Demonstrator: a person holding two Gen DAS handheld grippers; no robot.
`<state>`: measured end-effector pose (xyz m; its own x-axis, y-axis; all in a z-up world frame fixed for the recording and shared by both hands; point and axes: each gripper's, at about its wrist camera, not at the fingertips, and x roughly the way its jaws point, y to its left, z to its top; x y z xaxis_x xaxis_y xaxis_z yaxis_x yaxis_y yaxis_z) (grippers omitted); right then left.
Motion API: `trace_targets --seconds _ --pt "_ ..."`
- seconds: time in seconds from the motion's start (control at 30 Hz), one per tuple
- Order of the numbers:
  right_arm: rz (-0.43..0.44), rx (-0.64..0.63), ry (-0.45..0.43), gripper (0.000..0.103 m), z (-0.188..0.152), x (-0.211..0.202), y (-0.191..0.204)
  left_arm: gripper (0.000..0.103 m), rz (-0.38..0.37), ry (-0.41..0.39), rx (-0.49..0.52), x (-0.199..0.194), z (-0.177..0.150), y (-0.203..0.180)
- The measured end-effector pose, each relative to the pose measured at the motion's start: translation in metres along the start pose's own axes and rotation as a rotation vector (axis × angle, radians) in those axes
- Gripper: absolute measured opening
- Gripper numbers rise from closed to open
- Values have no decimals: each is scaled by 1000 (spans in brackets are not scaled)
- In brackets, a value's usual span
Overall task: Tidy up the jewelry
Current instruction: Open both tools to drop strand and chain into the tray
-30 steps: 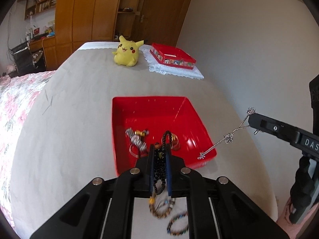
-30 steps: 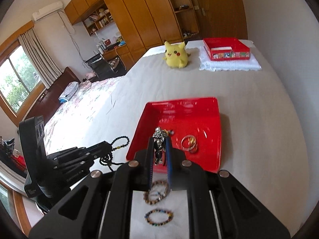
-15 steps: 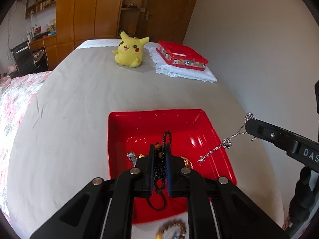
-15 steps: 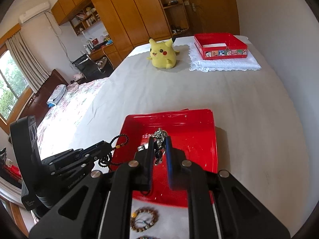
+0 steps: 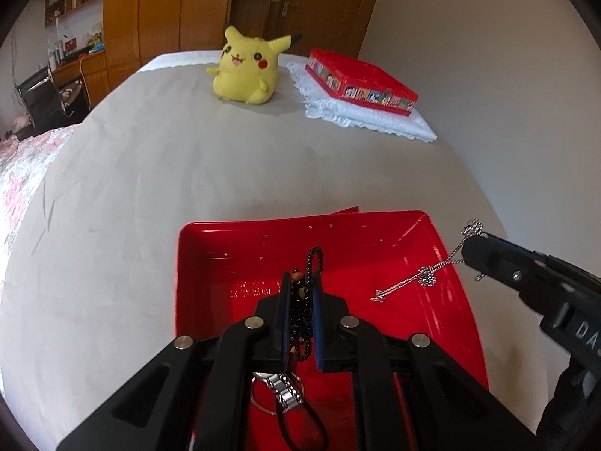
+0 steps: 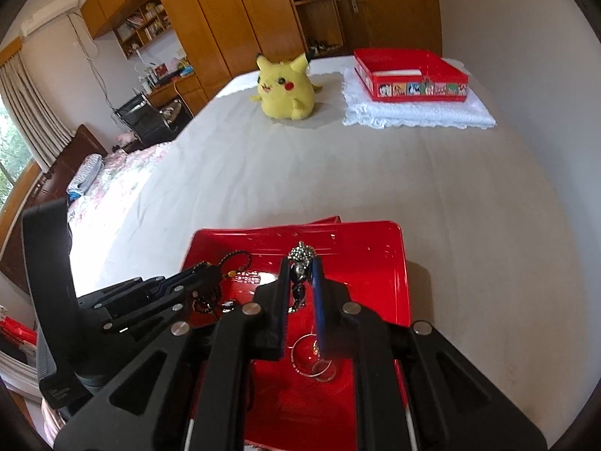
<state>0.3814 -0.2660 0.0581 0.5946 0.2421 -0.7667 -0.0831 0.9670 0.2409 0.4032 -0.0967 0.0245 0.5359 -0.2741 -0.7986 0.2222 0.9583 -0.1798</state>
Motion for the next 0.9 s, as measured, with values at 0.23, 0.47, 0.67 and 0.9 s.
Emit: trace_targets --seconds 0.23,0.47,0.67,0.9 --pt "-33 6 55 9 -4 38 -7 9 22 26 -11 25 1 5" --pt "-78 -18 124 26 -14 65 -10 29 39 63 -20 40 4 7" --pt "-56 7 124 26 -22 54 -17 29 2 55 -12 20 -3 7" --pt "-16 -6 99 26 -48 16 -13 41 27 3 14 -39 -42 6"
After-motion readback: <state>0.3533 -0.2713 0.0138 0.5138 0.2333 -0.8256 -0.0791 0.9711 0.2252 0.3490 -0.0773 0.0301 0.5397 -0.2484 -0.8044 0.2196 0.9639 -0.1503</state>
